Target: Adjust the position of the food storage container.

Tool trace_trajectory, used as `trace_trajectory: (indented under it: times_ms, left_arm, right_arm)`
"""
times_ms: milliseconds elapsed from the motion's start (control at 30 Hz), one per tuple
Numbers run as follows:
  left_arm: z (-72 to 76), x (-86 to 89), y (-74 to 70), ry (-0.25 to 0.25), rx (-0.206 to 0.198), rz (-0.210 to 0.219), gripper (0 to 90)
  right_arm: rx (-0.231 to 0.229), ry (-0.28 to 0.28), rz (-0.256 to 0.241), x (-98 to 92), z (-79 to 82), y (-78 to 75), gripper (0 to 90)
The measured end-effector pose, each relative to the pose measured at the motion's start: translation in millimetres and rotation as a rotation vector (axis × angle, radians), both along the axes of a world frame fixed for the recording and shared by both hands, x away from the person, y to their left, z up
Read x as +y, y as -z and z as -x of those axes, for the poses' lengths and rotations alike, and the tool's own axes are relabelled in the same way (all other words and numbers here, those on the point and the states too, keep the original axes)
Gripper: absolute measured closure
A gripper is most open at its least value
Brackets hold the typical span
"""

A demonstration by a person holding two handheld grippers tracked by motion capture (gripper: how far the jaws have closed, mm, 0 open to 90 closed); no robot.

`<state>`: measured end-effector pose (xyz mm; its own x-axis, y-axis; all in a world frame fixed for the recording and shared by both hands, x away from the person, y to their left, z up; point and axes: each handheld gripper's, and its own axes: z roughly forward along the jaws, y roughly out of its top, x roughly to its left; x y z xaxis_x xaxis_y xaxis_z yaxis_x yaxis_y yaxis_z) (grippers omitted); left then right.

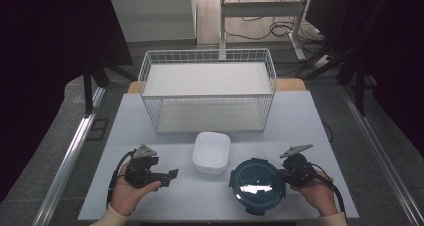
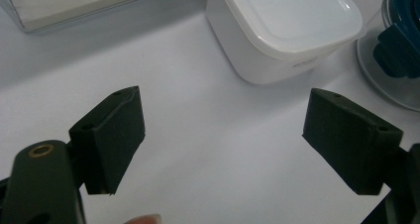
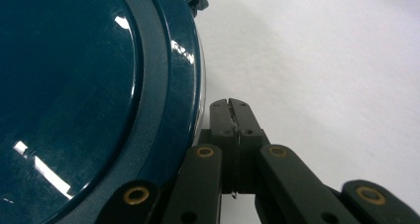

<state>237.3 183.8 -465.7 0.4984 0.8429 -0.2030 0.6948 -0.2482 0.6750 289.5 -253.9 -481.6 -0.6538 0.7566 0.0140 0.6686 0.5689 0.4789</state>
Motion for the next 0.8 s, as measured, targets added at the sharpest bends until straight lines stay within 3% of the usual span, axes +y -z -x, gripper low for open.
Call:
trace_trajectory:
  times_ms: [800]
  left_arm:
    - [-0.7,-2.0,1.7,0.006,0.004,-0.005,16.3]
  right_arm:
    - [-0.017,-0.066,-0.019,17.7,-8.6,3.2,89.2]
